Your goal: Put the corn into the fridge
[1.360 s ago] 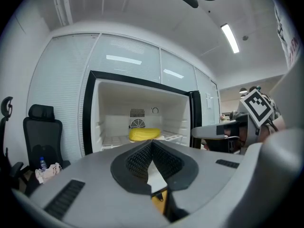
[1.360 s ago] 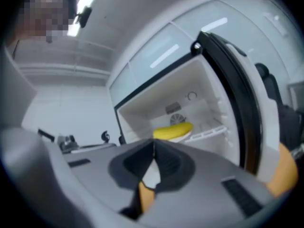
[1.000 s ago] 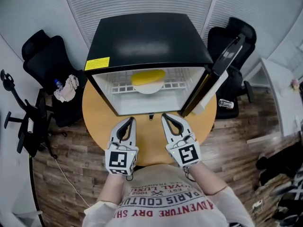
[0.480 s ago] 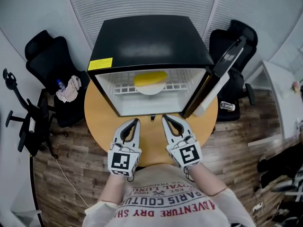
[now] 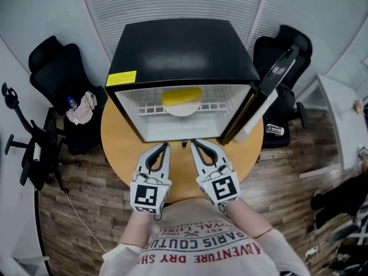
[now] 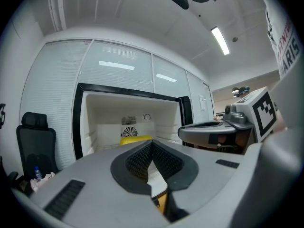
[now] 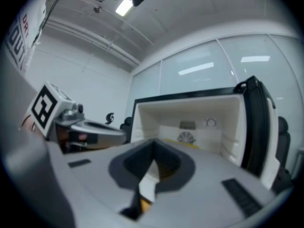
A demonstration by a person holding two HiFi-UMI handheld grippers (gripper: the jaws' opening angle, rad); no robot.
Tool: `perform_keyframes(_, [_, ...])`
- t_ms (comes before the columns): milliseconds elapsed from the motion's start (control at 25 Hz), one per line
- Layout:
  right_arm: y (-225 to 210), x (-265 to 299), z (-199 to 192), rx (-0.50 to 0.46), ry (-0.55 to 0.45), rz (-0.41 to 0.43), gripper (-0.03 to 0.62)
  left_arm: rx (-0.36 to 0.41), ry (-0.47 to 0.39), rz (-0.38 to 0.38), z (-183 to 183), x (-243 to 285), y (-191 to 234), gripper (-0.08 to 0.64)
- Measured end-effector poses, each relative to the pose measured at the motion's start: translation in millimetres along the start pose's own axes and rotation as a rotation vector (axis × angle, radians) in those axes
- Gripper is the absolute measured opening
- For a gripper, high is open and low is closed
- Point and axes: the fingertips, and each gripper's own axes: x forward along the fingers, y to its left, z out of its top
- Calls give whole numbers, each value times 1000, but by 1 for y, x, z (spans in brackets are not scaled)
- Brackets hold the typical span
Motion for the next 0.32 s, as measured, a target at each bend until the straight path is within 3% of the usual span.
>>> perform_keyframes(160, [-3, 3, -2, 10, 8, -12, 28, -8, -1, 3, -1, 2, 3, 29])
perform_keyframes(320, [-3, 5, -3, -49, 18, -15, 28, -23, 5, 0, -2, 5, 3, 29])
